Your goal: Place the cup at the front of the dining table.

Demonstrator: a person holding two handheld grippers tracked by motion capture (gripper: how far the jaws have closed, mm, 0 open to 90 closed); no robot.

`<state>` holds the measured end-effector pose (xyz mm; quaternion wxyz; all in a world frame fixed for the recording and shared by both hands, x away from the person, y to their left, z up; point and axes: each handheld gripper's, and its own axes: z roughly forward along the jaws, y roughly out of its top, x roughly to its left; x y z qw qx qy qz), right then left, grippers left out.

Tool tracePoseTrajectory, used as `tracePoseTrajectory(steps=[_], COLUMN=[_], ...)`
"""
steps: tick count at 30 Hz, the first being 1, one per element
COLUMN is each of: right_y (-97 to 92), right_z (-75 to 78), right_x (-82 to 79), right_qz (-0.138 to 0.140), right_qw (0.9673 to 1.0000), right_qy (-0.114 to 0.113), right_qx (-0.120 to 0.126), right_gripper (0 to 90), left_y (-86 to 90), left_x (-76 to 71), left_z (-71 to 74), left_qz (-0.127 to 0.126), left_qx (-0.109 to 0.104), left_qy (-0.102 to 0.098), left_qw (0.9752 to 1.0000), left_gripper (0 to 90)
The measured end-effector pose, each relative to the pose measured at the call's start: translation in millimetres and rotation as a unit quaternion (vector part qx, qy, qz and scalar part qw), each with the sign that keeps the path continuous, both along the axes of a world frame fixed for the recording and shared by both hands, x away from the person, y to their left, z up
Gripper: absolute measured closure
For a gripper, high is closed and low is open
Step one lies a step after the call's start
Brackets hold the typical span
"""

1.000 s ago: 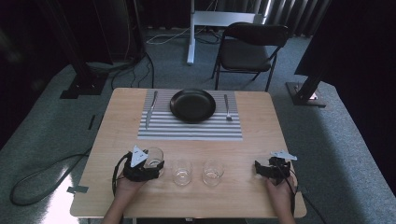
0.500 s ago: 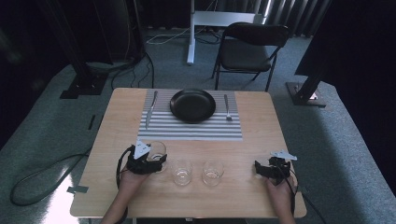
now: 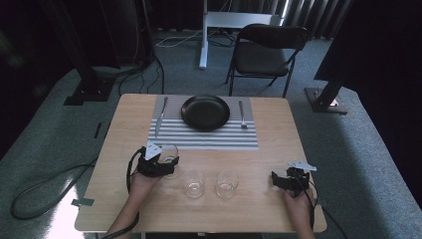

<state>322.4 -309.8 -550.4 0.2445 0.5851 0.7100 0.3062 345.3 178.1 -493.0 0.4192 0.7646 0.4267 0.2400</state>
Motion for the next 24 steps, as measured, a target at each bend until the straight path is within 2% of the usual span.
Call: tracePoseTrajectory(steps=[9,12,14,24], right_y=[-0.1,-0.1,-0.1,-0.1], right_z=[0.0,0.0,0.0,0.0], right_x=[0.0,0.0,0.0,0.0], right_qz=[0.000,0.000,0.000,0.000], right_qw=[1.0000,1.0000,1.0000,1.0000], right_qy=[0.000,0.000,0.000,0.000], right_qx=[0.000,0.000,0.000,0.000], right_gripper=[12.0,12.0,12.0,12.0], left_y=[-3.3,-1.9,-1.2,-6.3], left_x=[12.4,18.3,22.6,41.8], left_z=[1.4,0.9,1.4,10.4], left_qz=[0.011,0.012,0.015,0.023], left_qx=[-0.001,-0.012,-0.012,-0.013], left_qy=[-0.003,0.001,0.001,-0.005], left_qw=[0.9999,0.9998,0.9998,0.9996], left_gripper=[19.4,19.4,19.4,19.4])
